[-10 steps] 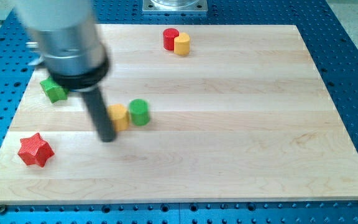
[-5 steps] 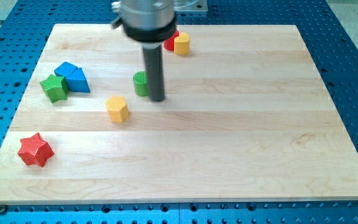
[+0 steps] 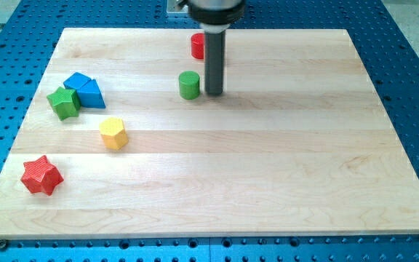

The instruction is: Drag the green circle below the heart

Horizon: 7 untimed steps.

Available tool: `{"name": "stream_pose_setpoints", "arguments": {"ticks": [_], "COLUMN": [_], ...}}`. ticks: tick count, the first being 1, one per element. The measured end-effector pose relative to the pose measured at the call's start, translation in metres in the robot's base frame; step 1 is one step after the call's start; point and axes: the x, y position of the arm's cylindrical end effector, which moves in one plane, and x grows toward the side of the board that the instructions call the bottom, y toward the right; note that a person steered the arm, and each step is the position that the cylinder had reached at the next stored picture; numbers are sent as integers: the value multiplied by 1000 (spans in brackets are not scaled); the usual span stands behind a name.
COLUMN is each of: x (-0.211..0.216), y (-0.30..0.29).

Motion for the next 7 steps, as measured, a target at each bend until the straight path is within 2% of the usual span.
{"name": "stream_pose_setpoints", "arguments": {"ticks": [1, 2, 4, 5, 7], "x": [31, 55, -37, -23, 76], "y": [-4, -68, -39, -48, -50]}}
